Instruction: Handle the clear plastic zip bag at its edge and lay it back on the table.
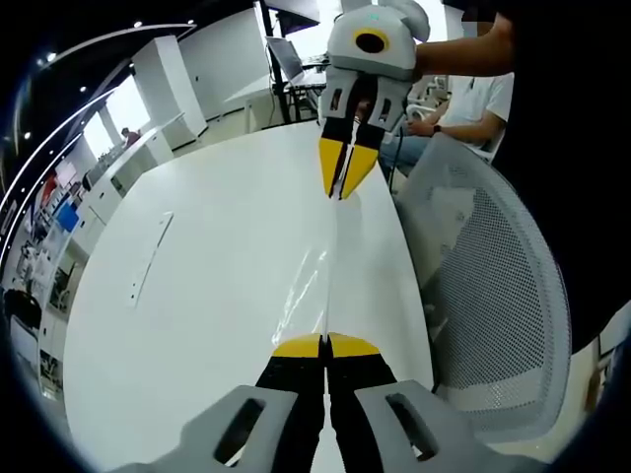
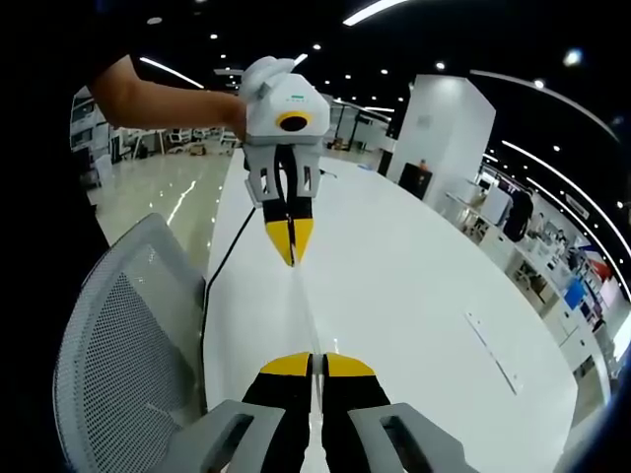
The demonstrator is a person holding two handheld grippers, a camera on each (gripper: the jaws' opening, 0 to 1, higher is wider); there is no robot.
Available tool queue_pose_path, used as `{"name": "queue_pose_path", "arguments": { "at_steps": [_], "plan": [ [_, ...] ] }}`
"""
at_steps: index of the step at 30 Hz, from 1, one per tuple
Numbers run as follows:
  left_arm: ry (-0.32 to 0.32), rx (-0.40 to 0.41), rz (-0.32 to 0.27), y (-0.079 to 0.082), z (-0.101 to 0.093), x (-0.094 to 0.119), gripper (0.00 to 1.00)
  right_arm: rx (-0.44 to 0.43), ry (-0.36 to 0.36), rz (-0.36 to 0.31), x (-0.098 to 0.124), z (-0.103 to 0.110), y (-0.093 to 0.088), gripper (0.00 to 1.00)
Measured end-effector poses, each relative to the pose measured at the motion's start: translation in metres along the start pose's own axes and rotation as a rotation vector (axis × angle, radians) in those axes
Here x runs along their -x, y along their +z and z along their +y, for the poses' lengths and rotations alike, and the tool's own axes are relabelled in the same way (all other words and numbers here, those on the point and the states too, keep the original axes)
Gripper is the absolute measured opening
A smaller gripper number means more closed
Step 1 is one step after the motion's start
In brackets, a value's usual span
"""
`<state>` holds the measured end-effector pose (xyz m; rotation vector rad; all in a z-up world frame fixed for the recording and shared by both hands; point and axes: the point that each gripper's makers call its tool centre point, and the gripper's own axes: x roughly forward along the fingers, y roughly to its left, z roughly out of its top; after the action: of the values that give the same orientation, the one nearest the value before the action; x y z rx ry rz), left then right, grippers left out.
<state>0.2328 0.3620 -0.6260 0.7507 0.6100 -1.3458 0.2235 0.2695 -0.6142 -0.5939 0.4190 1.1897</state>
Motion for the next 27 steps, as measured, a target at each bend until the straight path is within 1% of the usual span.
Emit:
{"name": "queue_pose_path", "arguments": {
  "at_steps": [27],
  "plan": [
    [0.000, 0.006, 0.004, -0.0023, 0.0008, 0.0014, 0.00, -0.002, -0.003, -0.002, 0.0017, 0.0003, -0.0004, 0.00]
  ]
}}
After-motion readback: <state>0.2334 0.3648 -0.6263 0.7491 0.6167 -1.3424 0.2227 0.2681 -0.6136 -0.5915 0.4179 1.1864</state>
